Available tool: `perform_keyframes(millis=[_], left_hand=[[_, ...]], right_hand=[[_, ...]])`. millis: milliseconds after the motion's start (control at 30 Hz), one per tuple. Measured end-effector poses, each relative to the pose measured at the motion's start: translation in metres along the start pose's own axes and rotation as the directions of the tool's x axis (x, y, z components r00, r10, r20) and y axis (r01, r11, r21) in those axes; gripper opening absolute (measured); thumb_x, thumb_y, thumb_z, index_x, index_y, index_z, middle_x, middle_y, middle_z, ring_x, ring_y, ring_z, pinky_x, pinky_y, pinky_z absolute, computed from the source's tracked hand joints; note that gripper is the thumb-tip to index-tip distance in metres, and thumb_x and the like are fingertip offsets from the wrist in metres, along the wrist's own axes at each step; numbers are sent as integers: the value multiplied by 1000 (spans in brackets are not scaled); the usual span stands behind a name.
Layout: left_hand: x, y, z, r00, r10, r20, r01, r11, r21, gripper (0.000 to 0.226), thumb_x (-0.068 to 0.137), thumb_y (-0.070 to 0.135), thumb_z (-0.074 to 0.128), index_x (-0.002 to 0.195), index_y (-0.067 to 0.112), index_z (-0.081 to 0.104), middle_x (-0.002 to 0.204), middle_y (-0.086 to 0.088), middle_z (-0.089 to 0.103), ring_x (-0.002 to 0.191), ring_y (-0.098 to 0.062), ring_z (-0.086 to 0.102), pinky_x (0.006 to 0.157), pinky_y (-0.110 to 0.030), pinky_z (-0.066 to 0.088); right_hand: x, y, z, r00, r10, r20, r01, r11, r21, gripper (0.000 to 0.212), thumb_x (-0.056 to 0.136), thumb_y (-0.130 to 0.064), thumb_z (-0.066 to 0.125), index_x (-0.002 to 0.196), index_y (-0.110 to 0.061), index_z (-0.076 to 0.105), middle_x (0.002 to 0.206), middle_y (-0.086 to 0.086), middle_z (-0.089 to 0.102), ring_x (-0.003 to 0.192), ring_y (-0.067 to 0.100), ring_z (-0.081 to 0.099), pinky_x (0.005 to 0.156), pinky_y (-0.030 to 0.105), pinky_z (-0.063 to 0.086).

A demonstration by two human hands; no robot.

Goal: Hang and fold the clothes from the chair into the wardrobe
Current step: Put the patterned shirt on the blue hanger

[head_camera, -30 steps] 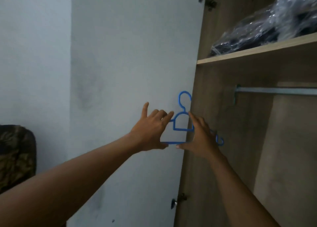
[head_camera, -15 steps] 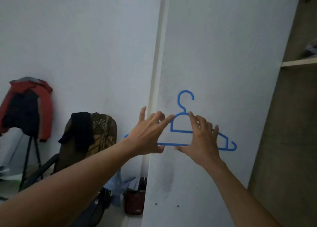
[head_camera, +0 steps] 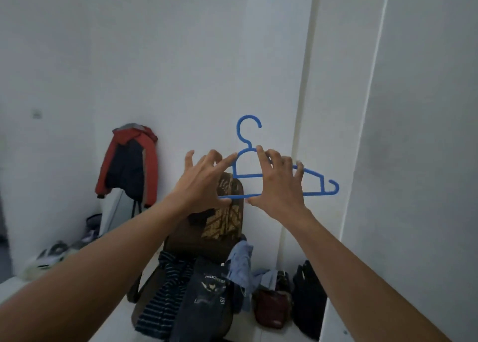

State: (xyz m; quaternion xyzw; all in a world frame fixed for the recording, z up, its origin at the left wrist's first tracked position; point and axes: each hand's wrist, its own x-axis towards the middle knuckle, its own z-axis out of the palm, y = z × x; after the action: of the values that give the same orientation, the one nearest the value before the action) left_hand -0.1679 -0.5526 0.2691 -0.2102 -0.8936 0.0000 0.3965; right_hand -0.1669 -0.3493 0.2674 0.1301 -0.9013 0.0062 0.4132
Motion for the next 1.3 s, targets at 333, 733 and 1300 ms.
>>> perform_keyframes(millis=[333, 733, 1300], left_hand=[[-2, -167, 60, 996, -50, 81, 45, 997, 58, 106, 68, 56, 80, 154, 33, 22, 137, -6, 41, 125, -26, 46, 111, -66, 15], [-43, -254, 205, 938, -148, 312, 168, 985, -36, 109, 71, 59, 76, 157, 34, 13, 135, -3, 36, 124, -21, 44, 114, -66, 10], [128, -314, 500, 899, -115, 423, 175, 979, -107, 103, 76, 57, 72, 157, 34, 12, 138, -1, 35, 127, -19, 41, 118, -61, 4]], right_hand=[[84, -93, 121, 998, -47, 29, 46, 998, 35, 111, 67, -49, 84, 153, -16, 22, 134, 6, 49, 119, 25, 49, 102, 42, 45], [98, -146, 269, 961, -104, 258, 92, 994, 59, 112, 70, -50, 81, 156, -19, 17, 133, 6, 47, 120, 27, 45, 103, 43, 41], [232, -18, 565, 922, -31, 385, -18, 992, 124, 107, 70, -51, 80, 155, -22, 20, 133, 3, 47, 120, 24, 45, 103, 40, 39]])
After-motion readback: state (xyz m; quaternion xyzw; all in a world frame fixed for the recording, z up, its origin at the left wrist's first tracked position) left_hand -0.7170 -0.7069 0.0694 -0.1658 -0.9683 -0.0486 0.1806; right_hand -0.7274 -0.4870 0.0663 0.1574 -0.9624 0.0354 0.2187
